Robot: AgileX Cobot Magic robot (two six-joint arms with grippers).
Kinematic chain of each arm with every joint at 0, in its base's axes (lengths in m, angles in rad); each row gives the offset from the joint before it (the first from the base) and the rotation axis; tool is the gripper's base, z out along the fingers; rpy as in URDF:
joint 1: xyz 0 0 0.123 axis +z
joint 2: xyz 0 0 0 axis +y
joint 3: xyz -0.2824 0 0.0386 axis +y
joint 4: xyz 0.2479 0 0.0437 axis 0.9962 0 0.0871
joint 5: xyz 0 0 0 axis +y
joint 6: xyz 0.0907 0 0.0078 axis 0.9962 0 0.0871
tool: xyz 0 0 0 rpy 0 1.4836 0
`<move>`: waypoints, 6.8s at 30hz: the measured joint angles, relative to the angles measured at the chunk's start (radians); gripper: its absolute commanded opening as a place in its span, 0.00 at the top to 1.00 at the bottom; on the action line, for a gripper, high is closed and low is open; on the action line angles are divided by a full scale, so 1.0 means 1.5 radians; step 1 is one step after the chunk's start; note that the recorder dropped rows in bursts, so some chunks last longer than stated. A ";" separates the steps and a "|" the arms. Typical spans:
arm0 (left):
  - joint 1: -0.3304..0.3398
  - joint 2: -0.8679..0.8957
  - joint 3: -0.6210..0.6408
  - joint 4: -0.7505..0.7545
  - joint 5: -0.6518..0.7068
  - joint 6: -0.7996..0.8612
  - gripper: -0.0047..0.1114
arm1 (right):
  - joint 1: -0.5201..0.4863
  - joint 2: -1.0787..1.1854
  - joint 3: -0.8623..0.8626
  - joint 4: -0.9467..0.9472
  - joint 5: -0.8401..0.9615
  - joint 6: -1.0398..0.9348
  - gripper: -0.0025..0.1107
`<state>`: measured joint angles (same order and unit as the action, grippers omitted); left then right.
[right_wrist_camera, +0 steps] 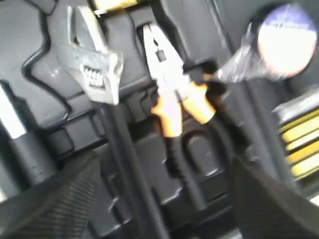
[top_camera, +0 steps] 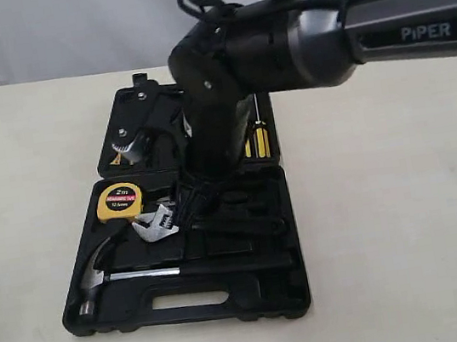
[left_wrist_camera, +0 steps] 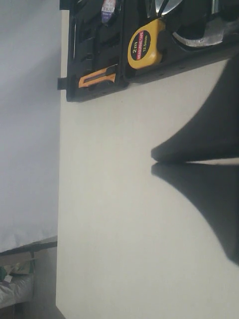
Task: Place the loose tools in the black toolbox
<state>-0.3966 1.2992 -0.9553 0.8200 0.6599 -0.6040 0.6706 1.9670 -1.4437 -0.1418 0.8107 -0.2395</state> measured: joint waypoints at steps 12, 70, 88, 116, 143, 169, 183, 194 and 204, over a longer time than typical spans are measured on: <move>0.000 0.000 0.000 0.000 0.000 0.000 0.95 | -0.113 0.030 0.000 0.422 0.044 -0.259 0.38; 0.000 0.000 0.000 0.000 0.000 0.000 0.95 | 0.075 0.004 0.001 0.195 0.065 -0.217 0.89; 0.000 0.000 0.000 0.000 0.000 0.000 0.95 | 0.071 0.018 0.001 0.078 -0.013 -0.051 0.77; 0.000 0.000 0.000 0.000 0.000 0.000 0.95 | 0.005 0.060 -0.038 0.156 0.043 -0.014 0.63; 0.000 0.000 0.000 0.000 0.000 0.000 0.95 | 0.002 0.097 -0.050 0.137 0.087 -0.168 0.98; 0.000 0.000 0.000 0.000 0.000 0.000 0.95 | 0.002 0.099 -0.044 0.155 0.106 -0.154 0.94; 0.000 0.000 0.000 0.000 0.000 0.000 0.95 | 0.002 0.093 -0.044 0.135 0.083 -0.162 0.48; 0.000 0.000 0.000 0.000 0.000 0.000 0.95 | 0.000 0.032 -0.044 0.113 0.066 -0.141 0.97; 0.000 0.000 0.000 0.000 0.000 0.000 0.95 | 0.000 0.110 -0.054 0.146 0.070 -0.069 0.97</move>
<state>-0.3966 1.2992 -0.9553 0.8200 0.6599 -0.6040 0.6711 2.1327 -1.5251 0.0775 0.9163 -0.3435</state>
